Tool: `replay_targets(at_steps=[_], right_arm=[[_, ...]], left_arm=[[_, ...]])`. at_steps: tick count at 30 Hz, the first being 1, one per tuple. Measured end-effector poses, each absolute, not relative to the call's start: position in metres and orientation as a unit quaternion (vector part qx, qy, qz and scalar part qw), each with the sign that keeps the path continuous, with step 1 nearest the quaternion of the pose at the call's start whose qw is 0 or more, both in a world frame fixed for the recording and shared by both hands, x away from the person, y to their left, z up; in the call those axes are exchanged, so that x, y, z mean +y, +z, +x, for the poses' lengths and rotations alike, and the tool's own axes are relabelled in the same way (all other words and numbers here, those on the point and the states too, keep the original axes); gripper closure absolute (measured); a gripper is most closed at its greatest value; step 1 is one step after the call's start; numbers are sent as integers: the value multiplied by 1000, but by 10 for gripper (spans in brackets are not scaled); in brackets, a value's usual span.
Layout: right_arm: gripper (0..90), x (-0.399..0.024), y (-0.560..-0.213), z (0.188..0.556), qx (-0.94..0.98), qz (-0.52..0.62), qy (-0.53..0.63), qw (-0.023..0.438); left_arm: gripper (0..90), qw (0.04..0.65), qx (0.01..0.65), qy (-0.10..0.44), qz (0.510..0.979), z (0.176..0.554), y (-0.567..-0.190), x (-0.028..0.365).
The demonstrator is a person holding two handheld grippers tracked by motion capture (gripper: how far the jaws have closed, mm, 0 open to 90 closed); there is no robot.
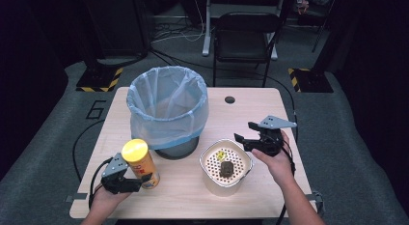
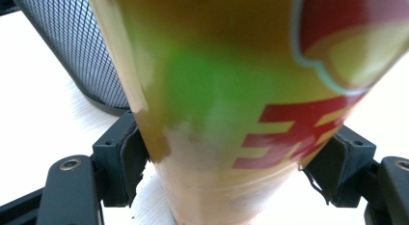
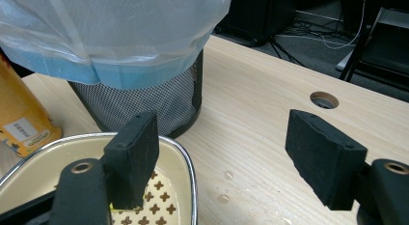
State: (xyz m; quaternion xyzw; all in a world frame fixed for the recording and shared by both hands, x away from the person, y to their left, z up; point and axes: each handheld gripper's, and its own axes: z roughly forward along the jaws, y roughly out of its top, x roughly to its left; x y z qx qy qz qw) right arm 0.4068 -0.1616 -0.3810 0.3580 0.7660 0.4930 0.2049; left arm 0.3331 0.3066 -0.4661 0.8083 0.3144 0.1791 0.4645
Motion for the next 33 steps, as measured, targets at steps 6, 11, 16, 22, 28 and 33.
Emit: replay_targets(at_steps=[6, 11, 16, 22, 28, 33], right_arm=[[277, -163, -383, 407, 768, 356, 489, 211], [280, -168, -384, 405, 764, 362, 489, 214], [282, -172, -387, 402, 759, 367, 489, 223], [283, -172, -390, 397, 756, 371, 488, 228], [282, -173, -396, 390, 751, 374, 492, 234], [283, -180, -403, 387, 741, 385, 497, 236]], left_arm=[[241, 467, 318, 172, 807, 331, -454, 306], [241, 472, 319, 171, 804, 326, -436, 306], [241, 474, 318, 166, 804, 323, -406, 305], [242, 474, 315, 165, 805, 318, -370, 299], [242, 476, 309, 163, 807, 315, -335, 292], [242, 473, 295, 169, 813, 314, -309, 284]])
